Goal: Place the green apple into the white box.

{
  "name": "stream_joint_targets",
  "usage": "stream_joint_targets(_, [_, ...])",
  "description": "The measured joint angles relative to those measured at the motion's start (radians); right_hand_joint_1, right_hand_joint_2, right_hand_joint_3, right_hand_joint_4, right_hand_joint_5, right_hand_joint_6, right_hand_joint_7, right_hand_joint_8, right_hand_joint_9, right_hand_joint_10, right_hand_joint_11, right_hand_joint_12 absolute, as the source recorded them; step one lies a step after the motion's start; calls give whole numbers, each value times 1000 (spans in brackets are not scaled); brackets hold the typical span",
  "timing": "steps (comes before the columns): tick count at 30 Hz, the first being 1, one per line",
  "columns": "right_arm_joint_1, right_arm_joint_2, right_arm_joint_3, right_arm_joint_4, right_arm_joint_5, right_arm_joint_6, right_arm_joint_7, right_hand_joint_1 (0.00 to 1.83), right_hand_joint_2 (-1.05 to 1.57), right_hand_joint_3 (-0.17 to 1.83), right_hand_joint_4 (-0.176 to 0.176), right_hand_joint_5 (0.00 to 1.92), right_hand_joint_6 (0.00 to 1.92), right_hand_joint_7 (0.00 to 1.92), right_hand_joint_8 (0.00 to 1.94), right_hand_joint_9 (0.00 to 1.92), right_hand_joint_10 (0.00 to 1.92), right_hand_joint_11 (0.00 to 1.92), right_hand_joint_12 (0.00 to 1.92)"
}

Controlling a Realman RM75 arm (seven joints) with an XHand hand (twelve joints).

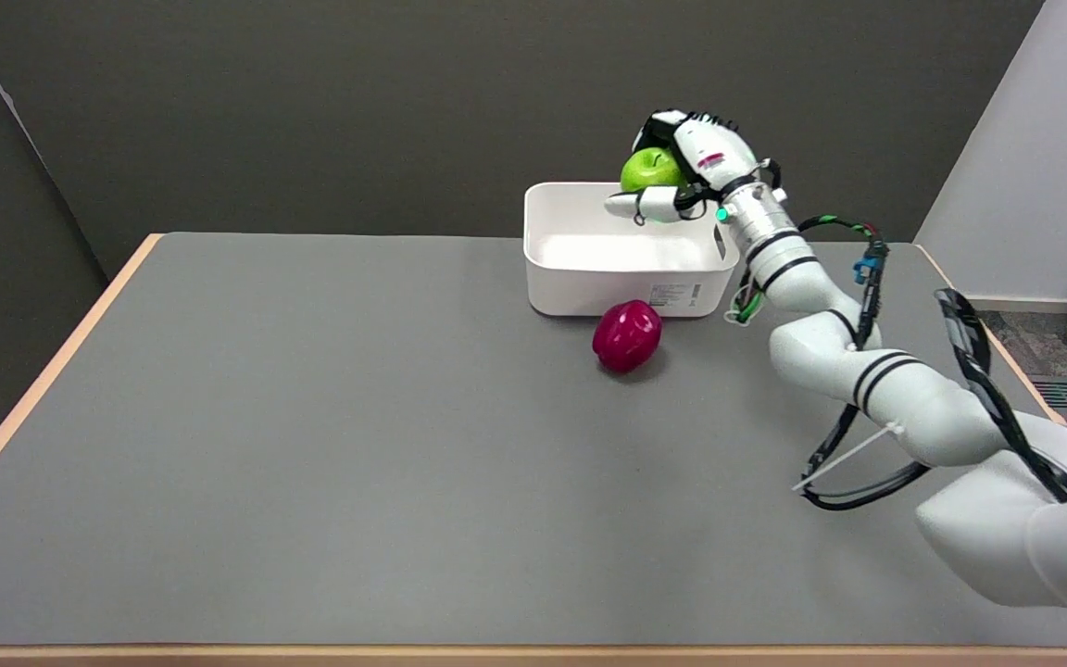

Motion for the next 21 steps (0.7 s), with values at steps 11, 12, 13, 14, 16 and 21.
stream_joint_targets(11, [34,-51,-25,-30,126,-62,-22,456,674,834,56,72,313,6,85,-1,28,-1,483])
stream_joint_targets(12, [34,-52,-26,-25,139,-66,-22,453,693,788,58,81,291,-1,75,-1,-1,-1,437])
stream_joint_targets(13, [34,-54,-27,-18,154,-73,-22,452,689,775,61,76,286,-1,25,-1,-1,-1,345])
stream_joint_targets(14, [33,-54,-28,-11,166,-80,-22,449,674,790,64,71,289,-1,-1,-1,-1,-1,302])
stream_joint_targets(16, [30,-54,-30,3,188,-96,-22,431,617,881,76,70,317,-1,-1,-1,-1,-1,368])
stream_joint_targets(21, [18,-49,-32,39,231,-123,-22,383,645,743,107,139,311,-1,-1,-1,-1,-1,389])
